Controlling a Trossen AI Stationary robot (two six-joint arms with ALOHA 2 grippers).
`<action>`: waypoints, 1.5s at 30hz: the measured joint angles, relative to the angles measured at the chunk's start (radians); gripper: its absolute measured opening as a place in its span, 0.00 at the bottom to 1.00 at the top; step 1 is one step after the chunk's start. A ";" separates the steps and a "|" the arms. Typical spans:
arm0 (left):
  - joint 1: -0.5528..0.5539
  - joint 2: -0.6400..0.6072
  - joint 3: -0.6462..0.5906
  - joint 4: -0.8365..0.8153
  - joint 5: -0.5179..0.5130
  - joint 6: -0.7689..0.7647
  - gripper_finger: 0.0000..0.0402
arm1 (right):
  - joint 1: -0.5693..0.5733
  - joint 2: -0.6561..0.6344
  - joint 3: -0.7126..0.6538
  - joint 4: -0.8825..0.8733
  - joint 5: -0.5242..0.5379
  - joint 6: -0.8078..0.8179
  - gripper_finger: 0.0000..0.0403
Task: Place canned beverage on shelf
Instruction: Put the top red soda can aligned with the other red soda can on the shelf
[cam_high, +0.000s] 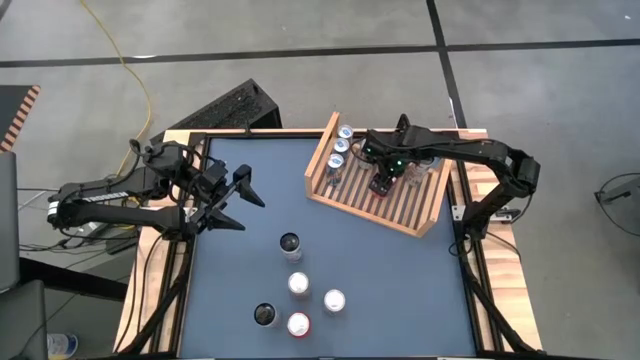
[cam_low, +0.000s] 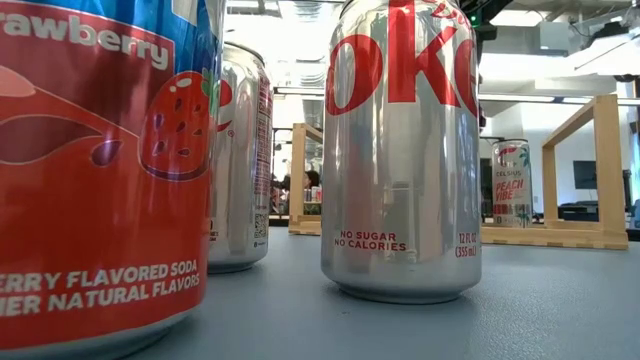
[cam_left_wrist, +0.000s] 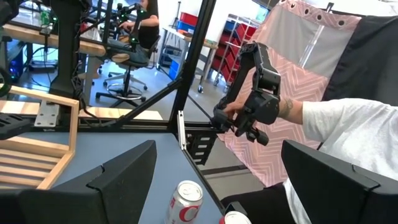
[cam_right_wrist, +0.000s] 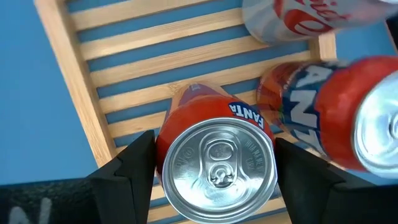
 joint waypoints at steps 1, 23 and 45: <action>0.000 0.000 0.000 0.000 0.000 0.000 0.83 | -0.003 0.000 0.000 0.001 -0.001 0.022 0.65; 0.000 0.000 0.000 -0.030 0.001 0.018 0.83 | 0.006 0.004 -0.003 -0.005 0.048 0.051 0.76; 0.000 0.000 0.000 -0.029 0.001 0.019 0.83 | 0.029 0.003 -0.002 -0.048 0.047 0.053 0.86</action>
